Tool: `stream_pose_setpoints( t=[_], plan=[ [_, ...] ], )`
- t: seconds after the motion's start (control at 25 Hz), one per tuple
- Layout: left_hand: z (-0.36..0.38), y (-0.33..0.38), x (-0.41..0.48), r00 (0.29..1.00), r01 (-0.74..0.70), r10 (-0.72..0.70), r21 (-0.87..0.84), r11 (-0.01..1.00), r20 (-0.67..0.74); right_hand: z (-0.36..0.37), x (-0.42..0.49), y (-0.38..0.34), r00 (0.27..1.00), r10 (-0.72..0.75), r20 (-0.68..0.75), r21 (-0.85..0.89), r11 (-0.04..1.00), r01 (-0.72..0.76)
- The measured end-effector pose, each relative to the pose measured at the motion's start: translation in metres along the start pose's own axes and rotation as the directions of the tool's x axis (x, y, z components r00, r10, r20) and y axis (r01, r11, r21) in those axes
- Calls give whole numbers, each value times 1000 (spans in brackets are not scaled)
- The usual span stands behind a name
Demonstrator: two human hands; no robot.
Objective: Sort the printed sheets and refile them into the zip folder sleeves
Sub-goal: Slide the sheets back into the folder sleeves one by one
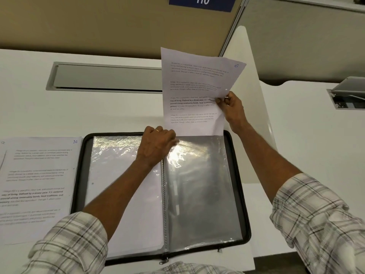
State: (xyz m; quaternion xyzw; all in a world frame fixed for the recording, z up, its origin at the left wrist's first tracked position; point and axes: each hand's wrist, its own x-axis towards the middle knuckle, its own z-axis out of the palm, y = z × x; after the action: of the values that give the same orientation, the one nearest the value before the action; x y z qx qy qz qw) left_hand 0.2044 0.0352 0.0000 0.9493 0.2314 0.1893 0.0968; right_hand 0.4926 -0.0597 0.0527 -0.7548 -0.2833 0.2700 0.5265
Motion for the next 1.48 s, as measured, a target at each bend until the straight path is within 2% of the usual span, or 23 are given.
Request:
stream_pose_setpoints(
  t=[0.2, 0.4, 0.56, 0.72, 1.0, 1.24, 1.48],
  plan=[
    [2, 0, 2, 1000, 14, -14, -1, 1000, 18, 4, -2, -4, 999, 6, -32, 99, 995, -3],
    [5, -3, 7, 990, -116, 119, -40, 992, 76, 11, -6, -3, 998, 33, -52, 195, 981, -22],
    [2, -3, 6, 992, -14, 23, -73, 997, 124, 12, -7, -5, 996, 69, -58, 272, 961, -51],
    [-1, -6, 6, 995, -36, 37, -9, 999, 90, 16, -8, -10, 995, 94, -14, 318, 944, -85],
    [-4, -7, 11, 993, -12, 9, 24, 1000, 117, 9, -17, -8, 997, 81, 7, 244, 966, -81],
    [-6, -2, 12, 988, 108, -102, -43, 993, 118, -2, -25, -4, 999, 30, 31, 119, 992, -34],
    [-9, -1, 13, 974, 206, -194, -105, 973, 117, -12, -27, 0, 999, -35, -26, -11, 999, 35]
  ],
)
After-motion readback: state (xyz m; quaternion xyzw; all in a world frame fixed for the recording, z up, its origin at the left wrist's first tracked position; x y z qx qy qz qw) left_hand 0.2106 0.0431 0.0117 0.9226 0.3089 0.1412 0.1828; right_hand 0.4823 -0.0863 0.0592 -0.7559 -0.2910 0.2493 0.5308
